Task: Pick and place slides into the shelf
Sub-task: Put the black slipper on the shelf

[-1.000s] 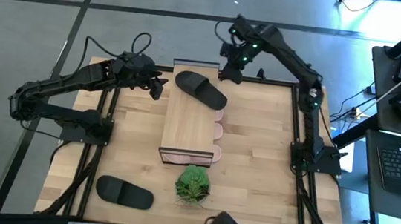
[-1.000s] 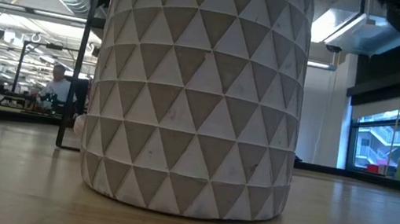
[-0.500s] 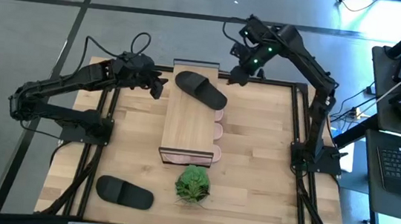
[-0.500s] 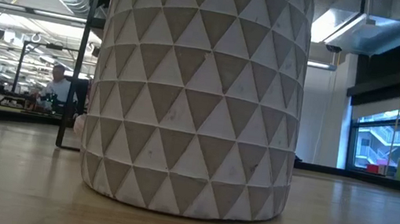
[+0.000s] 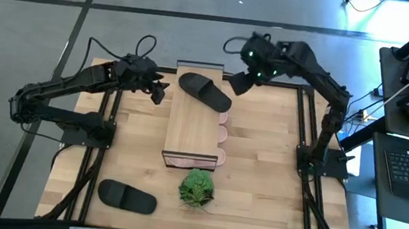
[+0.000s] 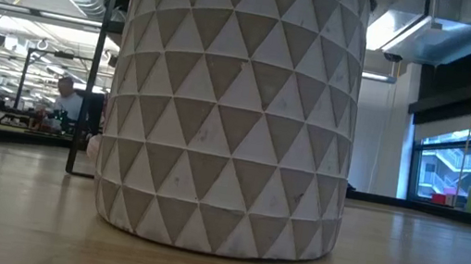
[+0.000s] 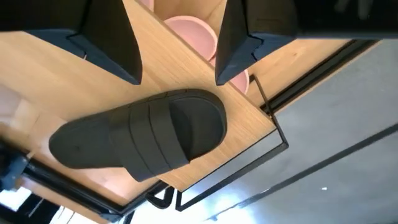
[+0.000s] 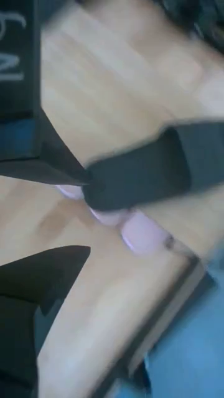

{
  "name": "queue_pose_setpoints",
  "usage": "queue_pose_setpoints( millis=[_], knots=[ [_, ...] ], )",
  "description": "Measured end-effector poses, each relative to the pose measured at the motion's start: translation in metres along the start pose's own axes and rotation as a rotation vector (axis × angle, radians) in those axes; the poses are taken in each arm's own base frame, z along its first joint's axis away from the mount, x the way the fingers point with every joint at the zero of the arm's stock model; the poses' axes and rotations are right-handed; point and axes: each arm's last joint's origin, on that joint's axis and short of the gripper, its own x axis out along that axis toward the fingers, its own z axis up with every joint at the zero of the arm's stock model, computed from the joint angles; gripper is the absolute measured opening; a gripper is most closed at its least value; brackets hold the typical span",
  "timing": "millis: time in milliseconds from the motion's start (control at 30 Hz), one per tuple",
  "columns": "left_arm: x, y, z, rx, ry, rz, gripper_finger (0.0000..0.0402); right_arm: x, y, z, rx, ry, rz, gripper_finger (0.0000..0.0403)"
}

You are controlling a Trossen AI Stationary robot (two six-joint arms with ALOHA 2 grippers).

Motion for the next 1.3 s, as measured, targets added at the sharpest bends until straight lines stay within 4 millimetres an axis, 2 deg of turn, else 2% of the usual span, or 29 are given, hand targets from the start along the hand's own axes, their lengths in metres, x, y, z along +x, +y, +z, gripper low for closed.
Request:
queue_pose_setpoints(
  millis=[100,300,433,533,633,800,967,1133,1300],
  knots=[
    [0.0,0.0,0.0,0.03,0.0,-0.001,0.0195,-0.002,0.018,-0.01,0.053,-0.068,-0.084,0.0168],
    [0.0,0.0,0.0,0.089,0.001,-0.002,0.0195,-0.008,0.055,-0.029,0.106,-0.156,-0.044,0.0168],
    [0.0,0.0,0.0,0.119,0.001,-0.002,0.0195,-0.011,0.063,-0.043,0.113,-0.203,-0.139,0.0168],
    [0.0,0.0,0.0,0.126,0.003,-0.002,0.0195,-0.011,0.064,-0.047,0.089,-0.209,-0.159,0.0168],
    [0.0,0.0,0.0,0.126,0.006,-0.01,0.0195,-0.005,0.055,-0.045,0.061,-0.176,-0.186,0.0168],
    [0.0,-0.001,-0.002,0.131,0.029,-0.046,0.0195,0.006,0.024,-0.046,0.089,-0.144,-0.219,0.0168],
    [0.0,-0.001,-0.002,0.13,0.029,-0.046,0.0195,0.024,0.0,-0.059,0.184,-0.199,-0.039,0.0168],
    [0.0,-0.001,-0.002,0.13,0.028,-0.046,0.0195,0.06,-0.021,-0.087,0.35,-0.307,0.113,0.0168],
    [0.0,-0.001,-0.002,0.129,0.029,-0.046,0.0195,0.103,-0.031,-0.116,0.544,-0.372,0.248,0.0168]
  ],
)
